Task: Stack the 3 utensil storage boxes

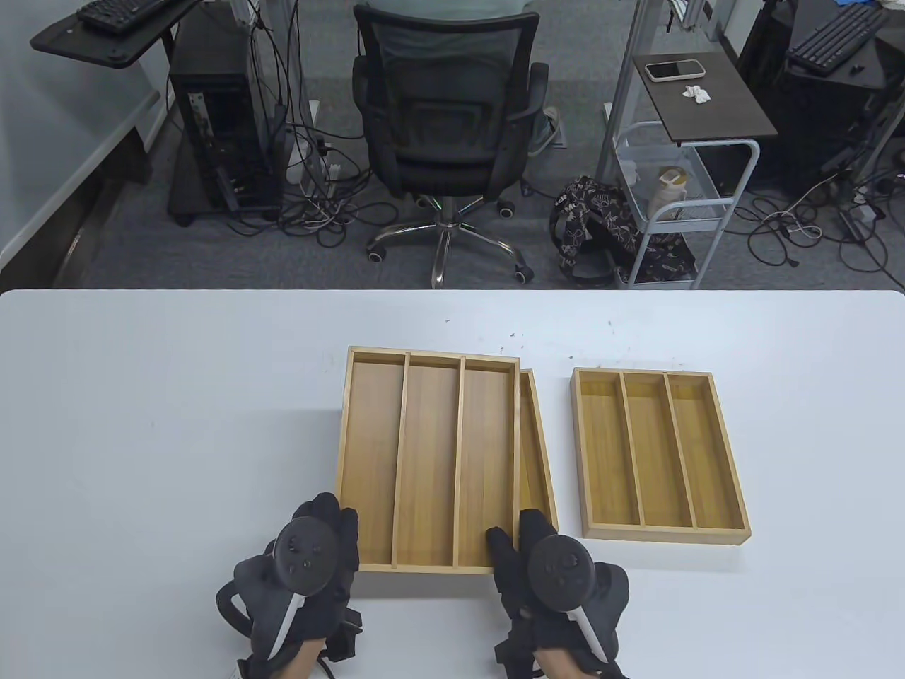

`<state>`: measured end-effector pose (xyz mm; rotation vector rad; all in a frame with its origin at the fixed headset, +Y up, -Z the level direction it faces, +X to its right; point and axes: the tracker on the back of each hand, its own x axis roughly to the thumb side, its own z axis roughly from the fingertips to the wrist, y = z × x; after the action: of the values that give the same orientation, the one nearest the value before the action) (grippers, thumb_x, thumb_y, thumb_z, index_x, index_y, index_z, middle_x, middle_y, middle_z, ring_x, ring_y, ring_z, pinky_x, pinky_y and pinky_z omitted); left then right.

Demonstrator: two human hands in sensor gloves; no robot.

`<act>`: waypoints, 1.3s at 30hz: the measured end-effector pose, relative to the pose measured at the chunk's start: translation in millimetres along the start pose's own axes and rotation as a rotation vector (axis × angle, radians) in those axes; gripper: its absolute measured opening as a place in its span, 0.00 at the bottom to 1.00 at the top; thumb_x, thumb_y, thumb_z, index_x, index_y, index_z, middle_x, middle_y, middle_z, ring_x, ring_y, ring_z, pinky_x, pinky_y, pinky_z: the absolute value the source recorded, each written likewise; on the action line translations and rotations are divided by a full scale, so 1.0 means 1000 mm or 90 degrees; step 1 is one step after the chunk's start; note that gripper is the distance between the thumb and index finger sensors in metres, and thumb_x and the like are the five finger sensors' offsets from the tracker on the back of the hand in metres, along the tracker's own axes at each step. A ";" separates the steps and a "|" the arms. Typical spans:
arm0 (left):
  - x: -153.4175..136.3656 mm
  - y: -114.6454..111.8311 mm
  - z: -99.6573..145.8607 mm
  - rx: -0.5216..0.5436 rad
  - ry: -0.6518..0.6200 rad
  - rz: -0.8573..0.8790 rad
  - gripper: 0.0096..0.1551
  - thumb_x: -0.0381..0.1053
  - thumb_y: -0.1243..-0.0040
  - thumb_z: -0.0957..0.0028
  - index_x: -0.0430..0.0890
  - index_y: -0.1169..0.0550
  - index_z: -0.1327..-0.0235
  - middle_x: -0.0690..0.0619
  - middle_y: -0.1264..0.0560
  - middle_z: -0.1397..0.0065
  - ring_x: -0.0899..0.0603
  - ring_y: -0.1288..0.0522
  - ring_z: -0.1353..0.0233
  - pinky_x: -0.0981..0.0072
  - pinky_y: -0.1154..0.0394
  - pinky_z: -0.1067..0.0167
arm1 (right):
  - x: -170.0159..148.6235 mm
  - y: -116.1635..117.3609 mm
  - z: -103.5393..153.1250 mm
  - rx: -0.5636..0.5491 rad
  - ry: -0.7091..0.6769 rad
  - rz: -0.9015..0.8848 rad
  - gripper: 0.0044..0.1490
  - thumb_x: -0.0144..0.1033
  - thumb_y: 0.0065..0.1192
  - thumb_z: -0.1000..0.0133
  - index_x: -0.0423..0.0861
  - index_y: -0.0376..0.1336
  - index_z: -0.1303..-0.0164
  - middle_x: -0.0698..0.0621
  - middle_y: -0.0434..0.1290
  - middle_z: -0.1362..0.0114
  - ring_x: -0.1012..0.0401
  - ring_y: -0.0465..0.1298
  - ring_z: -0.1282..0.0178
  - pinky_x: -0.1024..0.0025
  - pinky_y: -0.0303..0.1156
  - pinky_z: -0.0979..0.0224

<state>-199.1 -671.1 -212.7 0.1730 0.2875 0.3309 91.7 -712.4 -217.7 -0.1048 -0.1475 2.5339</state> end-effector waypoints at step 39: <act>-0.022 -0.030 -0.018 -0.216 0.047 0.037 0.48 0.78 0.51 0.45 0.64 0.47 0.13 0.53 0.49 0.07 0.38 0.44 0.08 0.32 0.41 0.20 | -0.146 -0.142 -0.072 -0.123 0.222 0.122 0.27 0.36 0.67 0.40 0.32 0.69 0.39 0.35 0.80 0.53 0.57 0.78 0.79 0.63 0.81 0.79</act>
<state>-215.9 -704.3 -230.1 -0.1661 0.2957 0.4397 299.3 -673.4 -264.6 -0.6606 -0.2521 2.6371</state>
